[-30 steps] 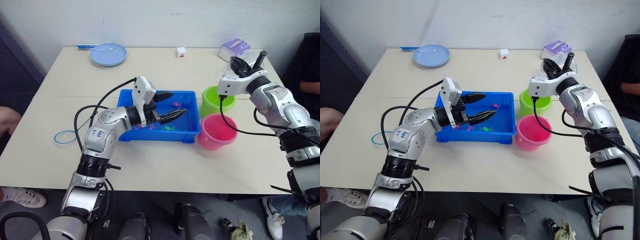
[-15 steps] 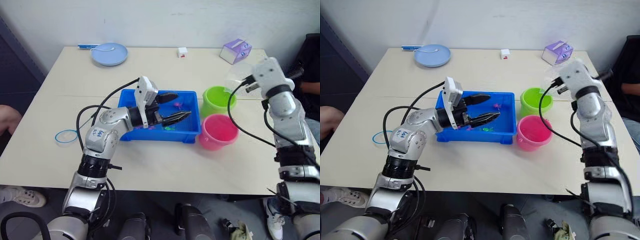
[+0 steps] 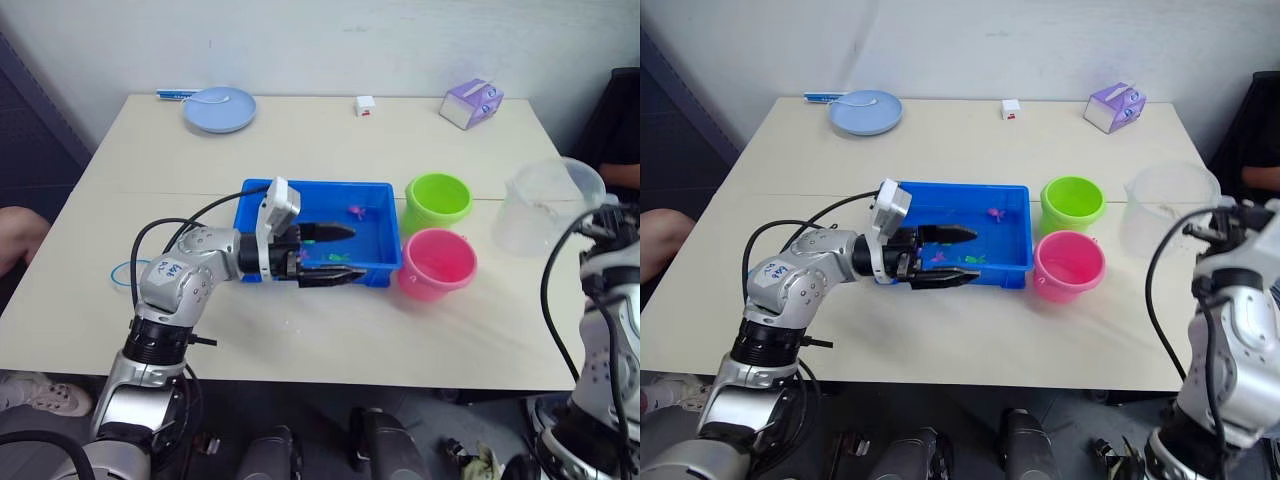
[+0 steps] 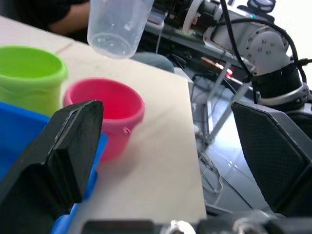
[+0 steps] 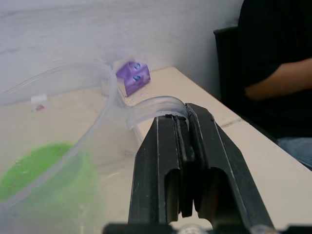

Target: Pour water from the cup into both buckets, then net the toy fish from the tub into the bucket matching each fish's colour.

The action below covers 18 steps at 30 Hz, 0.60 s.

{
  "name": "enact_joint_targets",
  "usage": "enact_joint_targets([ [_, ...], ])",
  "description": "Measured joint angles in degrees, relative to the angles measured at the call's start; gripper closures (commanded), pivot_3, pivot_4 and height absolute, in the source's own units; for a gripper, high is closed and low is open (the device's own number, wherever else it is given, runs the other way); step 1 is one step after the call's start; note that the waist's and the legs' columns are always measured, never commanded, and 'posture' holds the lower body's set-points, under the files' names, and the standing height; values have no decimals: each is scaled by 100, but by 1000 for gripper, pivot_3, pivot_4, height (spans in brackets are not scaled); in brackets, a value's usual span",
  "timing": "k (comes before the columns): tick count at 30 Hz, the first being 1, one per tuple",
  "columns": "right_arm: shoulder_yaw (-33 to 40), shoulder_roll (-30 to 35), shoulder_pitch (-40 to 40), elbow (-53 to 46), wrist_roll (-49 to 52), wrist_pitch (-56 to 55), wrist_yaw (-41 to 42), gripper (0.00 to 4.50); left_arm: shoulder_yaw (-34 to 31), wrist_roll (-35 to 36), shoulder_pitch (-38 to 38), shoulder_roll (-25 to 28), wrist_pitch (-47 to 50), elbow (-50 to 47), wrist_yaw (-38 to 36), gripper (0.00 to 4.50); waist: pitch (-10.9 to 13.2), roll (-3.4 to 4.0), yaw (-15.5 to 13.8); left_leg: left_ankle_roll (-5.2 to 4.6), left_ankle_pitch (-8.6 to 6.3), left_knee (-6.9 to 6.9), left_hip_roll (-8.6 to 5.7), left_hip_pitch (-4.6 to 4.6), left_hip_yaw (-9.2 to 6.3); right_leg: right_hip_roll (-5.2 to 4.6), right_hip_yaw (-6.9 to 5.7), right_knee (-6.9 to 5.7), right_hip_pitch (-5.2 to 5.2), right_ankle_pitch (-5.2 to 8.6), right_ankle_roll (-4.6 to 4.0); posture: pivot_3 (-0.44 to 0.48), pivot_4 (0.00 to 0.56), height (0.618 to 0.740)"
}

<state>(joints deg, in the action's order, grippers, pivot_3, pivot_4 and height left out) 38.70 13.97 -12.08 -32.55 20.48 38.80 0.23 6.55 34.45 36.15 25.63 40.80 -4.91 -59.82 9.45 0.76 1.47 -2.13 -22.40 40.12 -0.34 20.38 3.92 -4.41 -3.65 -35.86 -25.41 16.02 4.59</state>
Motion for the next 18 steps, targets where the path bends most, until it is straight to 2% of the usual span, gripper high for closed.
enact_joint_targets([
  [4, -37, -315, 812, -260, 121, -141, 48, 3806, 333, -162, -111, 202, -215, -115, -355, 0, 0, 0, -2, 4, 2, -1, 0, -5, 8, 7, 9, -1, 1, 0, -1, 0, 150, 740],
  [8, -44, -656, 1360, -124, 57, -720, -7, 3806, 423, -289, -136, 176, -399, -115, -401, 0, 0, 1, -2, 4, 2, -2, -1, -9, 13, 10, 14, -2, 2, 1, -1, 0, 150, 740],
  [18, -296, -909, 1610, 1049, -105, -1997, -54, 3806, 451, -309, -118, 58, -424, -109, -404, 0, -1, 1, -1, 3, 2, -3, 1, -12, 14, 8, 17, -3, 2, 1, -2, 0, 150, 740],
])
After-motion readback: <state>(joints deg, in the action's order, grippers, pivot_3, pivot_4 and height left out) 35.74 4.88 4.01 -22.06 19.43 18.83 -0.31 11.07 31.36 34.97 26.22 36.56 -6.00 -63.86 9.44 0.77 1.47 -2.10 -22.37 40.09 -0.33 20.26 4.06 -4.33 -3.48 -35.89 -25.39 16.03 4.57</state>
